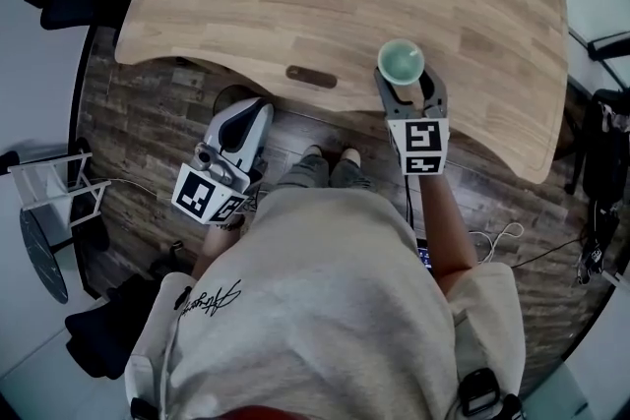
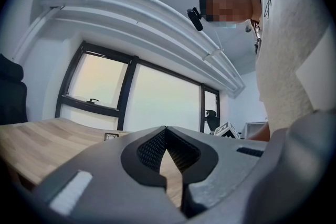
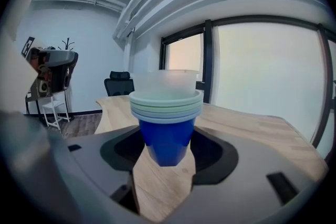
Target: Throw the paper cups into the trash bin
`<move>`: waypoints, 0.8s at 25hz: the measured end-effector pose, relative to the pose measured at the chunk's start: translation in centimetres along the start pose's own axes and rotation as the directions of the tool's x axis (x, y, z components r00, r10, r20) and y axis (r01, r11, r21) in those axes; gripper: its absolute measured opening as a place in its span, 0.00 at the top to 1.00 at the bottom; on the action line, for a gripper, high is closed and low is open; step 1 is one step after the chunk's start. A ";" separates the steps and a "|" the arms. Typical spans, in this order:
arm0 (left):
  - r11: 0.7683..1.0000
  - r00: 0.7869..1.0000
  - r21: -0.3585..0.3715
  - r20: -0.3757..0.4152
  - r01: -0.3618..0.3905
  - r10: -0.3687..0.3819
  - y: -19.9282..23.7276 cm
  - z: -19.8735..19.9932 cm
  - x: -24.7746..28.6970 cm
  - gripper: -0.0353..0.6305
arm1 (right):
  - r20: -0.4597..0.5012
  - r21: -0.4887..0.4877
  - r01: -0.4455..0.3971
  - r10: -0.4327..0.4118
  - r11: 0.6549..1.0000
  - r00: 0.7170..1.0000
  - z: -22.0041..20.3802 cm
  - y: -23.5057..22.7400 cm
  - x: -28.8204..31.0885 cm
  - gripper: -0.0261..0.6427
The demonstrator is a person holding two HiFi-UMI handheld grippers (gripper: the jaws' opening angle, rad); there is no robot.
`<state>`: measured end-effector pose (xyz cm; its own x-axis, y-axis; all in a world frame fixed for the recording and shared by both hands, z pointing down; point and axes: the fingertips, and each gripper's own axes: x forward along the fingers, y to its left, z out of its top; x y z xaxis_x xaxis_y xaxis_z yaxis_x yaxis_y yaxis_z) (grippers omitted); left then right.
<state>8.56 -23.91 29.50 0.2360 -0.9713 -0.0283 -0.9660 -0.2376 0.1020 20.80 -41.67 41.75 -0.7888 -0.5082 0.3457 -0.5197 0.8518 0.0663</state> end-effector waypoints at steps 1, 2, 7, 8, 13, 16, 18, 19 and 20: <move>1.000 1.000 -0.002 0.000 -0.007 0.007 0.1 -0.1 -0.1 0.94 | 0.006 -0.002 -0.008 0.008 1.000 1.000 0.2 0.2 0.2 0.55; 1.000 1.000 -0.002 -0.001 -0.016 0.016 0.3 -0.1 -0.2 0.94 | 0.008 -0.007 -0.016 0.016 1.000 1.000 0.3 0.5 0.4 0.55; 0.999 0.999 0.000 0.002 -0.051 0.051 0.7 0.1 -1.4 0.94 | 0.016 -0.014 -0.063 0.063 0.998 0.998 1.1 2.3 1.2 0.55; 0.998 0.998 0.002 0.002 -0.057 0.057 0.9 0.1 -1.8 0.94 | 0.019 -0.014 -0.074 0.074 0.997 0.997 1.4 2.7 1.4 0.55; 0.995 0.995 -0.005 0.013 -0.096 0.096 2.4 0.3 -4.0 0.94 | 0.027 -0.024 -0.111 0.111 0.994 0.993 2.6 5.0 2.5 0.55; 0.994 0.994 -0.001 0.017 -0.110 0.110 3.6 0.5 -5.6 0.94 | 0.031 -0.033 -0.115 0.116 0.993 0.993 3.6 6.5 3.0 0.55; 0.993 0.992 0.000 0.026 -0.121 0.121 4.8 0.9 -6.6 0.94 | 0.039 -0.035 -0.116 0.118 0.993 0.992 4.4 7.7 3.5 0.55; 0.992 0.992 0.000 0.031 -0.125 0.125 5.4 1.1 -7.2 0.94 | 0.043 -0.034 -0.117 0.119 0.993 0.992 4.8 8.3 3.8 0.55; 0.992 0.991 0.000 0.034 -0.129 0.129 6.0 1.3 -7.8 0.94 | 0.045 -0.033 -0.118 0.120 0.992 0.992 5.1 9.0 4.1 0.55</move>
<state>0.82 -17.79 29.03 0.1056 -0.9932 -0.0485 -0.9884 -0.1102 0.1044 11.23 -36.76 38.99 -0.8594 -0.4076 0.3086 -0.4116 0.9097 0.0554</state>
